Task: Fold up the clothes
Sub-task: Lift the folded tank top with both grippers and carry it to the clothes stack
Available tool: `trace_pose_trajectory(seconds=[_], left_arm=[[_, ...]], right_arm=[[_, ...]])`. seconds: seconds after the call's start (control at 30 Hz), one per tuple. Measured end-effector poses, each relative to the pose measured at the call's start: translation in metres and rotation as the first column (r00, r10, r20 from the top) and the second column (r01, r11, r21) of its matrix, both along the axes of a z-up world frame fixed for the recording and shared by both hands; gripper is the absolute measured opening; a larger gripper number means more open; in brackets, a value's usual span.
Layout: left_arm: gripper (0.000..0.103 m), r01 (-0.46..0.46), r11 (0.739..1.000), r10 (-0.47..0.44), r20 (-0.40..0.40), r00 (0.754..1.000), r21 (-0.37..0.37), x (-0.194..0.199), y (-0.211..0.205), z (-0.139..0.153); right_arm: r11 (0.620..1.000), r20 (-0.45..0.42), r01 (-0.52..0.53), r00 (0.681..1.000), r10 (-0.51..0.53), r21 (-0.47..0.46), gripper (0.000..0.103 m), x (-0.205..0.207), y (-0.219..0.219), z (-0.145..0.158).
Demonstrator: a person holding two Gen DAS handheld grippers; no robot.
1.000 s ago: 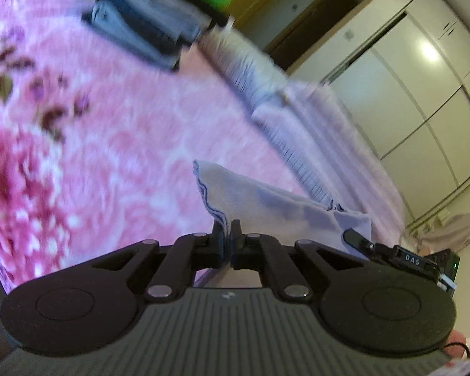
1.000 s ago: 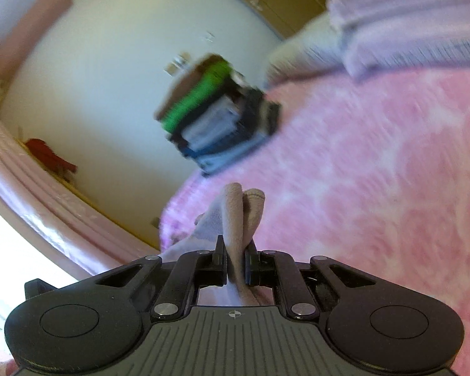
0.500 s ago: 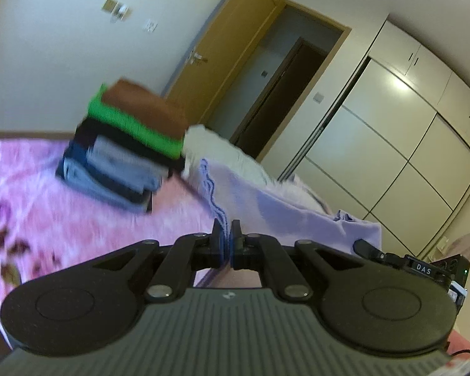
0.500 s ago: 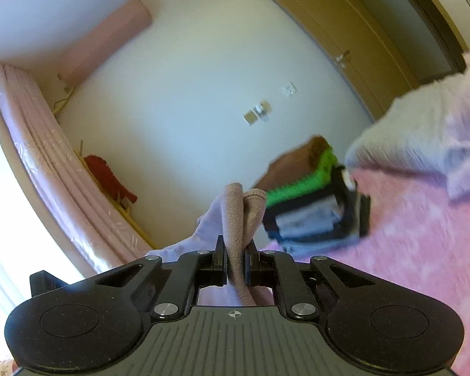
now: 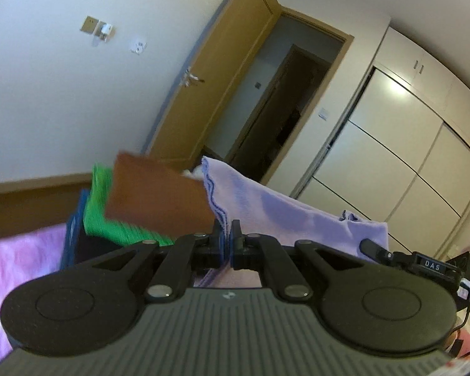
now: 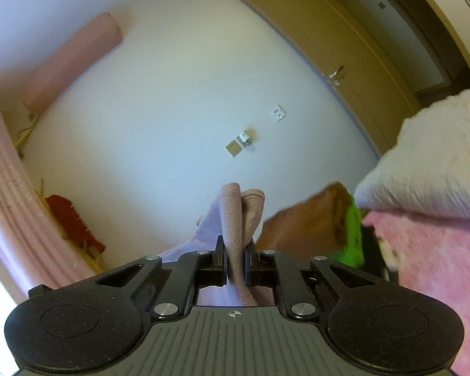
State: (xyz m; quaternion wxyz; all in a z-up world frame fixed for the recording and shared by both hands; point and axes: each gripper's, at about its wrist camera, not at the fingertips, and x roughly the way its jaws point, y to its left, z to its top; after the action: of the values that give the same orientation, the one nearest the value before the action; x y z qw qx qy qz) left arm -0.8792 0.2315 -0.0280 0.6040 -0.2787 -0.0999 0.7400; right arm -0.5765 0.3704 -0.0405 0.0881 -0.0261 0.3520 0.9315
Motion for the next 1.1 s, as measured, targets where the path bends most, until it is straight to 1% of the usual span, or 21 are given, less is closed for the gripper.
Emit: trace_pose_trajectory(seconds=[0.07, 0.23, 0.3, 0.47, 0.6, 0.73, 0.83, 0.9, 1.03, 1.1], left_arm=[[0.001, -0.010, 1.000, 0.010, 0.005, 1.000, 0.017, -0.033, 0.023, 0.000], [0.001, -0.039, 0.999, 0.039, -0.008, 0.999, 0.009, -0.092, 0.073, 0.002], [0.001, -0.052, 0.999, 0.052, 0.004, 0.999, -0.002, -0.112, 0.090, -0.001], [0.001, -0.062, 0.997, 0.064, 0.049, 0.997, -0.054, -0.154, 0.129, -0.018], [0.001, -0.058, 0.994, 0.065, 0.077, 0.995, -0.091, -0.174, 0.157, -0.033], [0.001, -0.055, 0.990, 0.069, 0.109, 0.992, -0.127, -0.197, 0.181, -0.049], [0.001, -0.050, 0.988, 0.065, 0.102, 0.993, -0.147, -0.208, 0.196, -0.056], [0.001, -0.050, 0.985, 0.064, 0.083, 0.994, -0.164, -0.212, 0.205, -0.059], [0.001, -0.054, 0.980, 0.070, 0.077, 0.995, -0.191, -0.221, 0.220, -0.070], [0.001, -0.059, 0.974, 0.078, 0.076, 0.994, -0.219, -0.225, 0.229, -0.076]], right_arm=[[1.000, 0.000, 0.000, 1.000, 0.000, 0.009, 0.006, -0.038, 0.020, 0.004], [0.999, 0.024, 0.004, 1.000, -0.003, -0.036, 0.006, -0.123, 0.080, 0.006], [0.999, 0.036, 0.000, 0.999, 0.001, -0.053, 0.006, -0.148, 0.098, 0.004], [0.996, 0.118, 0.012, 0.993, -0.001, -0.093, 0.006, -0.200, 0.137, -0.013], [0.995, 0.180, 0.028, 0.984, -0.011, -0.096, 0.006, -0.230, 0.164, -0.024], [0.995, 0.239, 0.049, 0.971, -0.027, -0.086, 0.006, -0.251, 0.177, -0.042], [0.994, 0.264, 0.074, 0.963, -0.050, -0.081, 0.006, -0.258, 0.182, -0.054], [0.992, 0.265, 0.090, 0.962, -0.063, -0.090, 0.006, -0.265, 0.188, -0.061], [0.987, 0.288, 0.120, 0.954, -0.084, -0.108, 0.006, -0.274, 0.196, -0.074], [0.987, 0.313, 0.129, 0.945, -0.092, -0.098, 0.006, -0.279, 0.198, -0.081]])
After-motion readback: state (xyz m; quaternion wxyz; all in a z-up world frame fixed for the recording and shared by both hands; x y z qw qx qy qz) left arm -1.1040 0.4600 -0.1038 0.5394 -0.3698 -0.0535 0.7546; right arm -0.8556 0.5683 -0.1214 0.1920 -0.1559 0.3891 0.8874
